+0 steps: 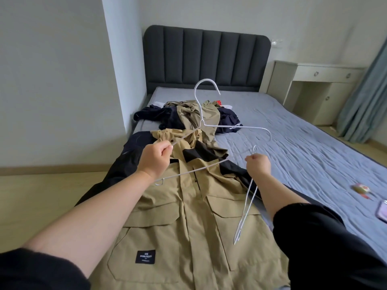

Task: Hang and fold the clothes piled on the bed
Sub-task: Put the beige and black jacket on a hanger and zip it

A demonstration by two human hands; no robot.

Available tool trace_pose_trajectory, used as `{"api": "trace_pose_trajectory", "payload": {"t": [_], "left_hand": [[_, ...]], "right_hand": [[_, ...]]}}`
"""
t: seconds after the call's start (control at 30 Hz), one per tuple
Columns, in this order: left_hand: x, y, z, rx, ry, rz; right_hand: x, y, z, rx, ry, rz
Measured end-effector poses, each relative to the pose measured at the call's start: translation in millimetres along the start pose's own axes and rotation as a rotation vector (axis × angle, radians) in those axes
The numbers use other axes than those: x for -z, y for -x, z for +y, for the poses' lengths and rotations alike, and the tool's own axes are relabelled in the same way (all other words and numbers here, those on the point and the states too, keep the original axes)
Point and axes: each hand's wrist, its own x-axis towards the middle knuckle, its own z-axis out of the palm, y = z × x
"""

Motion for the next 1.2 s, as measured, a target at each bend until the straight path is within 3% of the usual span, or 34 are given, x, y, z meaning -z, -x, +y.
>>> {"api": "trace_pose_trajectory", "payload": {"t": [0.23,0.37,0.53,0.7,0.97,1.2], "left_hand": [[-24,3,10,0.235,-0.031,-0.031],[-47,8,29,0.259,-0.132,-0.116],[-85,15,51,0.318,-0.185,-0.17],[-125,22,79,0.315,-0.13,-0.257],[-194,42,131,0.199,-0.074,-0.458],[-242,58,151,0.195,0.089,-0.532]], "right_hand": [[-3,22,-6,0.238,0.331,0.017],[11,30,-9,0.511,0.7,0.037],[37,29,-4,0.63,0.998,0.096],[70,14,45,0.539,1.233,0.031],[124,-14,163,0.291,1.328,-0.014],[158,-26,239,0.107,1.447,0.014]]}}
